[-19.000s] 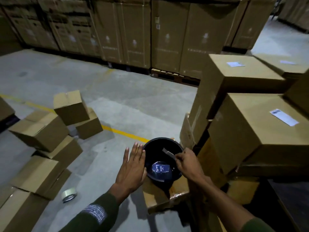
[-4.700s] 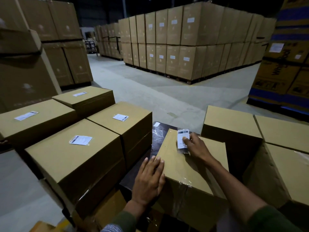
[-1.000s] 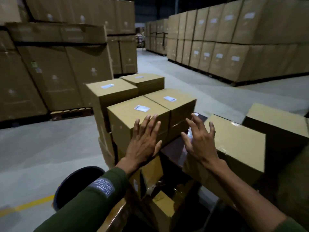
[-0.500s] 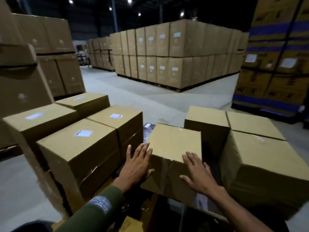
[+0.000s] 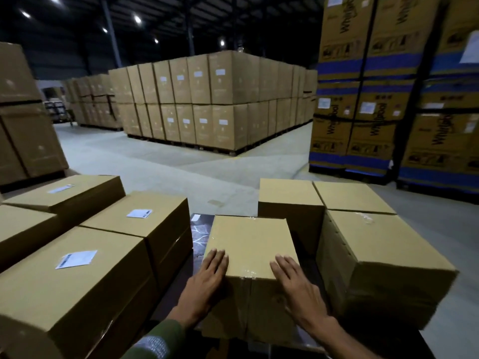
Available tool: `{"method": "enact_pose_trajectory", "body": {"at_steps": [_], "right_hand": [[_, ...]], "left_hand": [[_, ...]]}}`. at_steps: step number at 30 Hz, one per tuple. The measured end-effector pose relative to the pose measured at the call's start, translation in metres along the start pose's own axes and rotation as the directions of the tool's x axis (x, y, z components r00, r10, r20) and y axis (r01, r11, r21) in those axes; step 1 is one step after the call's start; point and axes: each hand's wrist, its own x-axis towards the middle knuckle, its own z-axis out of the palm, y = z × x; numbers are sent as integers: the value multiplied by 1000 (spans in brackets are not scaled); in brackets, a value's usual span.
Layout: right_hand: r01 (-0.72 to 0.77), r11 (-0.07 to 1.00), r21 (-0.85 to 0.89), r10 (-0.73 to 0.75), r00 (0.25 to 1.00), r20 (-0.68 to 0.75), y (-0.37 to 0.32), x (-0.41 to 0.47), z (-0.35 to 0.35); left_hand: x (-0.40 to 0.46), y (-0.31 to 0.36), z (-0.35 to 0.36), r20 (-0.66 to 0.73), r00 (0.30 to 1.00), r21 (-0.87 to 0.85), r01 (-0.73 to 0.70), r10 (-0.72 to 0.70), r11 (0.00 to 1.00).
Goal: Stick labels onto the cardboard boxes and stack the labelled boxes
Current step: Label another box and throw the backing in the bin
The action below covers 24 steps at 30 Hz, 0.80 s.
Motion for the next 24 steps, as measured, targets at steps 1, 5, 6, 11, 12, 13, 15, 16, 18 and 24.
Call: {"method": "enact_pose_trajectory", "body": {"at_steps": [1,5,6,11,12,13,15,16,18,24], "right_hand": [[-5,1000,5,5,1000,-27,0,-1,4],[-2,999,51,9,992,-125,-1,0,12],[7,998,62,3,988,-153,-2,1,12],[87,995,53,-69,956,-287,-16,17,-4],[109,993,50,-87,944,-318,-20,23,-10],[130,990,49,-105,932,-348,-24,29,-18],[176,984,38,-145,899,-413,-33,43,-35],[200,979,26,-168,879,-446,-38,51,-45],[237,972,-4,-207,840,-502,-47,66,-68],[261,962,-74,-250,746,-617,-49,110,-139]], "left_hand": [[-1,0,2,-24,1000,-8,-5,5,1000],[-5,3,-1,-100,995,-9,-4,3,1000],[-6,4,-5,-129,992,2,-3,4,1000],[-11,-7,-27,-246,969,77,11,8,997],[-10,-11,-35,-283,959,116,9,25,993],[-9,-15,-46,-315,948,149,3,44,989],[-7,-24,-68,-378,923,204,4,74,979],[-5,-29,-81,-404,911,224,13,81,974],[0,-37,-108,-442,893,247,29,86,969],[31,-33,-186,-545,832,241,41,101,970]]}}
